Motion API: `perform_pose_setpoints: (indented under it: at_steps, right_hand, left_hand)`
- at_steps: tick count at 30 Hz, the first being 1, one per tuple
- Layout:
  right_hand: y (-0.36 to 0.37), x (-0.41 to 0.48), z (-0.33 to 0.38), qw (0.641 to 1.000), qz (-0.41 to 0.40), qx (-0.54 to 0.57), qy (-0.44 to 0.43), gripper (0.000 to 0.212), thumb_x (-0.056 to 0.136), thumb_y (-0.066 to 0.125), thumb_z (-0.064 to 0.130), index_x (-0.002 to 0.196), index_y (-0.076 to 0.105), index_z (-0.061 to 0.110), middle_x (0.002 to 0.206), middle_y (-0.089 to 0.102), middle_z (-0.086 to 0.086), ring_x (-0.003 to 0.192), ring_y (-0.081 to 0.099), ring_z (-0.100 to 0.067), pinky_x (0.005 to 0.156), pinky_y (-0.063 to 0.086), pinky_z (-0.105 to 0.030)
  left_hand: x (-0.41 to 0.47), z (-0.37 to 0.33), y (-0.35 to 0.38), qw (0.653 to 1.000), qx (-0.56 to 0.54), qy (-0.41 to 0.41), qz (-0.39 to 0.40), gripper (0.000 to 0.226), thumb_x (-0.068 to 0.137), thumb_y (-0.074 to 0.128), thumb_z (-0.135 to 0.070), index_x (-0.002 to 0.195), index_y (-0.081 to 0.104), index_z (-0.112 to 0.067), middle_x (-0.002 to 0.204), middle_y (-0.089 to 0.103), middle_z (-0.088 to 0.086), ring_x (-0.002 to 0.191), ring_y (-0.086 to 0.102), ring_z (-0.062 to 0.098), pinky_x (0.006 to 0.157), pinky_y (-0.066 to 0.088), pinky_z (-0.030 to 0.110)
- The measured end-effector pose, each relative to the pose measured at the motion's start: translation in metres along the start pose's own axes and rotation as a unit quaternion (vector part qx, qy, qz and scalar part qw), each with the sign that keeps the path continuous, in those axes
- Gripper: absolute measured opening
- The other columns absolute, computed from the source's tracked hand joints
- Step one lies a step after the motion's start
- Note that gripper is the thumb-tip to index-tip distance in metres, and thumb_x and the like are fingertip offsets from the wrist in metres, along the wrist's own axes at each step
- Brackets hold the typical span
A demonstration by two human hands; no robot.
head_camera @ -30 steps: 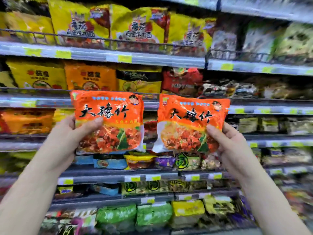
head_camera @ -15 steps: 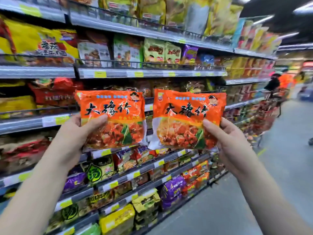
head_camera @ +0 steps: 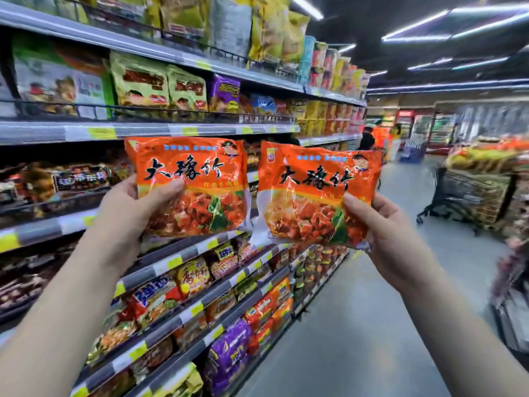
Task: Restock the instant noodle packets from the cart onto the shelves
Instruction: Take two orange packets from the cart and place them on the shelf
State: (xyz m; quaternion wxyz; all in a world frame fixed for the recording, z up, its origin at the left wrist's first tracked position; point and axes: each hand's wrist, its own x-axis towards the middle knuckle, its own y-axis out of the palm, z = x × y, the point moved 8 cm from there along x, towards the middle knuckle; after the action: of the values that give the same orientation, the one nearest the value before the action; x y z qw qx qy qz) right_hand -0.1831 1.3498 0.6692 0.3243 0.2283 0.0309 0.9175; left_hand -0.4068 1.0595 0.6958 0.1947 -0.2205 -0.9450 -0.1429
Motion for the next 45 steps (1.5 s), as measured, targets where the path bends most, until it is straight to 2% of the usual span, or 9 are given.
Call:
perform_pose_setpoints:
  at_steps: [2, 6, 12, 17, 22, 26, 32, 39, 45]
  right_hand:
    - [-0.008, 0.028, -0.007, 1.000, -0.004, -0.008, -0.005, 0.052, 0.073, 0.082, 0.037, 0.117, 0.071, 0.010, 0.117, 0.075, -0.018, 0.103, 0.072, -0.030, 0.097, 0.056, -0.051]
    - [-0.015, 0.096, -0.019, 1.000, -0.010, -0.003, -0.010, 0.061, 0.068, 0.084, 0.038, 0.119, 0.069, 0.008, 0.115, 0.076, -0.015, 0.097, 0.075, -0.026, 0.087, 0.061, -0.042]
    - [-0.017, 0.197, -0.035, 1.000, -0.003, 0.001, -0.012, 0.039, 0.080, 0.072, 0.027, 0.115, 0.068, 0.009, 0.108, 0.077, -0.010, 0.092, 0.075, -0.022, 0.082, 0.062, -0.040]
    - [-0.041, 0.259, -0.063, 1.000, -0.011, -0.012, -0.006, 0.055, 0.074, 0.077, 0.034, 0.121, 0.067, 0.008, 0.114, 0.076, -0.013, 0.097, 0.075, -0.026, 0.082, 0.061, -0.040]
    - [-0.068, 0.318, -0.093, 1.000, -0.010, -0.001, 0.003, 0.053, 0.074, 0.077, 0.035, 0.119, 0.069, 0.008, 0.115, 0.076, -0.013, 0.100, 0.075, -0.027, 0.090, 0.059, -0.043]
    - [-0.092, 0.370, -0.112, 1.000, 0.022, 0.013, 0.005, 0.039, 0.082, 0.073, 0.028, 0.117, 0.069, 0.009, 0.117, 0.075, -0.015, 0.103, 0.074, -0.028, 0.091, 0.060, -0.041]
    - [-0.137, 0.453, -0.132, 0.997, 0.079, 0.023, -0.011, 0.049, 0.074, 0.077, 0.036, 0.116, 0.071, 0.011, 0.117, 0.076, -0.012, 0.112, 0.071, -0.030, 0.105, 0.049, -0.050]
    - [-0.160, 0.538, -0.150, 0.990, 0.128, 0.056, -0.003, 0.040, 0.071, 0.078, 0.035, 0.107, 0.075, 0.018, 0.111, 0.078, -0.004, 0.106, 0.074, -0.020, 0.092, 0.058, -0.036]
    - [-0.141, 0.593, -0.168, 0.982, 0.172, 0.075, -0.009, 0.046, 0.074, 0.075, 0.035, 0.115, 0.072, 0.015, 0.114, 0.078, -0.004, 0.108, 0.073, -0.018, 0.093, 0.057, -0.033]
  left_hand:
    - [0.031, 0.011, 0.013, 1.000, 0.001, 0.005, 0.004, 0.041, 0.068, 0.082, -0.033, 0.105, 0.069, -0.020, 0.090, 0.080, -0.001, 0.075, 0.076, 0.012, 0.061, 0.060, 0.028]
    - [0.098, 0.032, 0.032, 1.000, 0.003, 0.022, 0.001, 0.016, 0.085, 0.075, -0.018, 0.100, 0.070, -0.017, 0.089, 0.080, -0.003, 0.076, 0.076, 0.009, 0.062, 0.059, 0.023]
    - [0.197, 0.060, 0.062, 0.999, -0.005, 0.032, -0.001, 0.017, 0.074, 0.077, -0.023, 0.090, 0.073, -0.021, 0.082, 0.079, -0.008, 0.071, 0.075, 0.005, 0.058, 0.057, 0.020]
    - [0.260, 0.094, 0.091, 0.999, -0.001, 0.034, 0.005, 0.021, 0.081, 0.076, -0.018, 0.101, 0.069, -0.020, 0.083, 0.079, -0.008, 0.073, 0.075, 0.006, 0.060, 0.059, 0.022]
    - [0.302, 0.124, 0.125, 1.000, 0.006, 0.025, -0.006, 0.037, 0.074, 0.080, -0.025, 0.109, 0.068, -0.020, 0.088, 0.080, -0.005, 0.076, 0.076, 0.009, 0.062, 0.062, 0.027]
    - [0.326, 0.145, 0.154, 0.999, 0.023, 0.028, -0.027, 0.037, 0.071, 0.080, -0.027, 0.106, 0.069, -0.020, 0.090, 0.080, -0.004, 0.078, 0.077, 0.011, 0.059, 0.059, 0.025]
    - [0.359, 0.168, 0.201, 0.994, 0.058, 0.033, -0.088, 0.030, 0.073, 0.080, -0.027, 0.101, 0.070, -0.020, 0.090, 0.080, -0.002, 0.078, 0.076, 0.012, 0.065, 0.064, 0.030]
    - [0.391, 0.181, 0.241, 0.986, 0.087, 0.042, -0.135, 0.051, 0.062, 0.085, -0.037, 0.107, 0.070, -0.019, 0.102, 0.079, 0.004, 0.091, 0.077, 0.020, 0.081, 0.060, 0.038]
    - [0.421, 0.182, 0.251, 0.980, 0.113, 0.053, -0.152, 0.036, 0.073, 0.080, -0.030, 0.106, 0.070, -0.019, 0.102, 0.080, 0.003, 0.090, 0.077, 0.019, 0.077, 0.062, 0.036]
